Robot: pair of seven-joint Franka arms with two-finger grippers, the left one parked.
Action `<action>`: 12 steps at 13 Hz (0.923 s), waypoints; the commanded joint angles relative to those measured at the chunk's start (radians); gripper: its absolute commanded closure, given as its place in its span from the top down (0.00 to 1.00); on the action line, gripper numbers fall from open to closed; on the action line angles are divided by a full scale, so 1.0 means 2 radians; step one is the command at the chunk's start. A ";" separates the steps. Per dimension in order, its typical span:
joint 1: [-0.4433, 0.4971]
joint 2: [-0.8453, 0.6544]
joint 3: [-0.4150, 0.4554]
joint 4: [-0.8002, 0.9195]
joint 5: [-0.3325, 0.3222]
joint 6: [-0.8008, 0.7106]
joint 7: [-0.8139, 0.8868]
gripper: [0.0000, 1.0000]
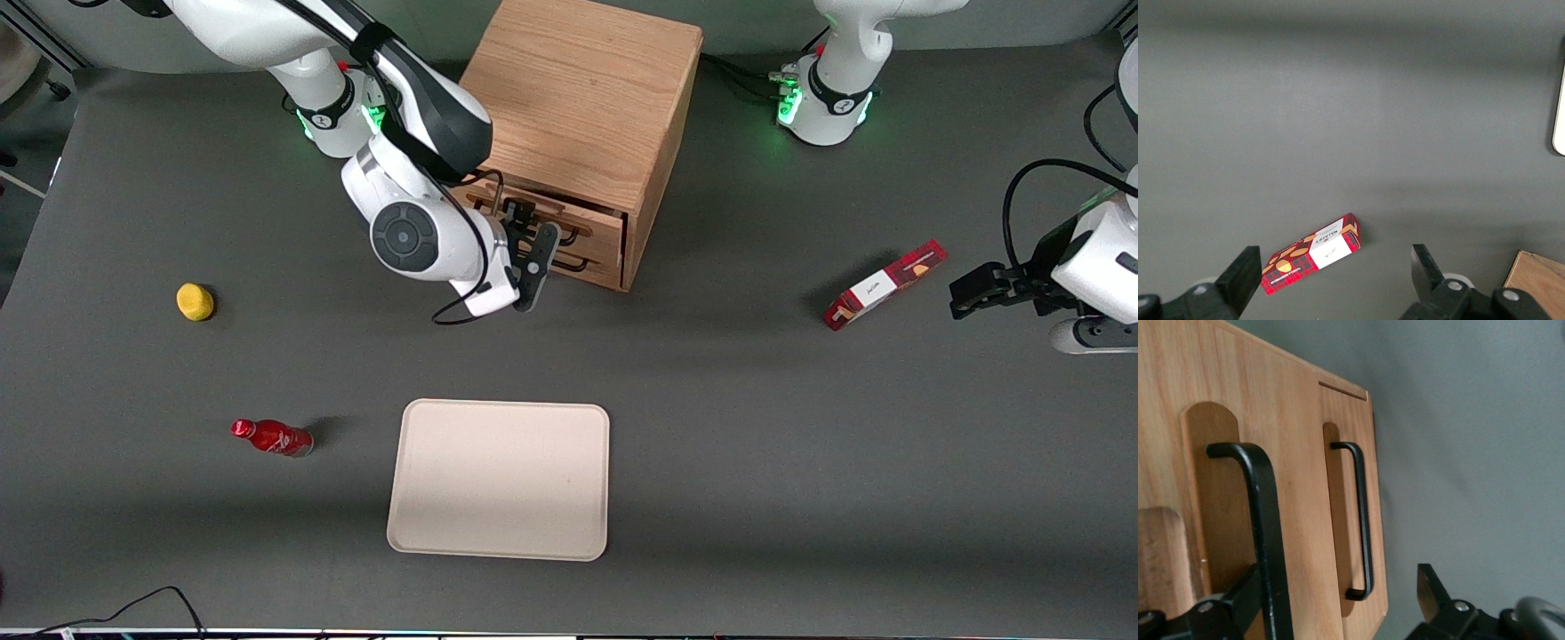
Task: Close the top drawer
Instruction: 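Push the drawer front with the right gripper into the cabinet, then press the right gripper against the drawer front to seat it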
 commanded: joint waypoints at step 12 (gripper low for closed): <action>-0.009 -0.020 0.029 -0.033 0.016 0.038 0.026 1.00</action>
